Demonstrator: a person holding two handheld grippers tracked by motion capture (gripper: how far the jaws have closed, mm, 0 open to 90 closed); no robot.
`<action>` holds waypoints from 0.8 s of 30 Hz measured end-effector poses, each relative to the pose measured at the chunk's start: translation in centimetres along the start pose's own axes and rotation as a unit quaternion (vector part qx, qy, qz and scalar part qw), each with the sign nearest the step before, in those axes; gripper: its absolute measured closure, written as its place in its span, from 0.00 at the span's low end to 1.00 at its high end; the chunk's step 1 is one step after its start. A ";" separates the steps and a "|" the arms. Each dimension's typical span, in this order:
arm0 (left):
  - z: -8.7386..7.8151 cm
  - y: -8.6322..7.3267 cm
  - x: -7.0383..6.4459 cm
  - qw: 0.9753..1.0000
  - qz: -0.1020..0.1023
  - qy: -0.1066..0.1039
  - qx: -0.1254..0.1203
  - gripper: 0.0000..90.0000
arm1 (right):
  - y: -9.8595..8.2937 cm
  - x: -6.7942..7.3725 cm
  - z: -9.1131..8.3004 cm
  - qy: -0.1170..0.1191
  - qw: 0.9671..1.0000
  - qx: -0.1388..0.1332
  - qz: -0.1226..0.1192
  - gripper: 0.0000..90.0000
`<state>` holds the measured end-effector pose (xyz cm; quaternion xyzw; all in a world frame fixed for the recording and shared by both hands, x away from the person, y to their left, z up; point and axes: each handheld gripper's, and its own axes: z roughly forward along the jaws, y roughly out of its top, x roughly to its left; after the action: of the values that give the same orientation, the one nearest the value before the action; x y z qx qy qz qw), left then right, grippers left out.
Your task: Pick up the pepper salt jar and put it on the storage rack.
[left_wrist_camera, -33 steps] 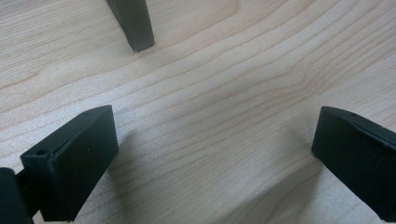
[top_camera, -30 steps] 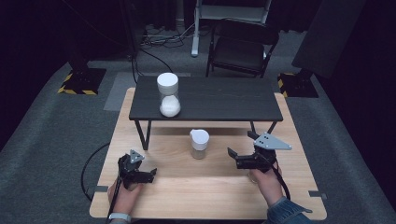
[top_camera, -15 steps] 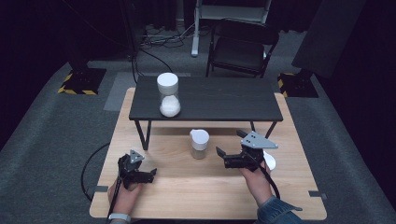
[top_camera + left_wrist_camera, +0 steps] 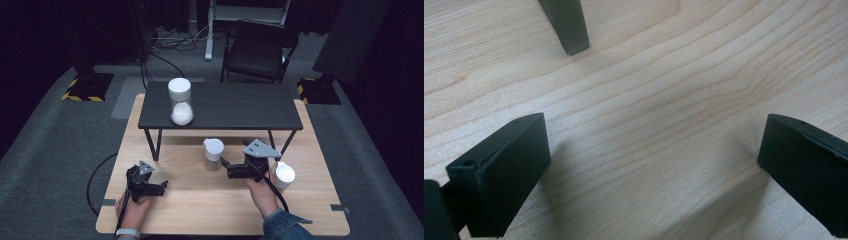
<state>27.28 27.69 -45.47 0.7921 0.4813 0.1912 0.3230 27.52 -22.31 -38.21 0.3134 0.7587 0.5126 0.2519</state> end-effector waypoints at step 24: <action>0.0 0.0 0.0 1.000 0.000 0.000 0.000 0.00 | -0.6 0.8 5.0 0.010 1.000 0.020 0.012 0.01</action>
<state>27.28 27.69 -45.47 0.7922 0.4813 0.1912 0.3229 30.39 -18.78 -40.61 0.3229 0.7672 0.5032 0.2320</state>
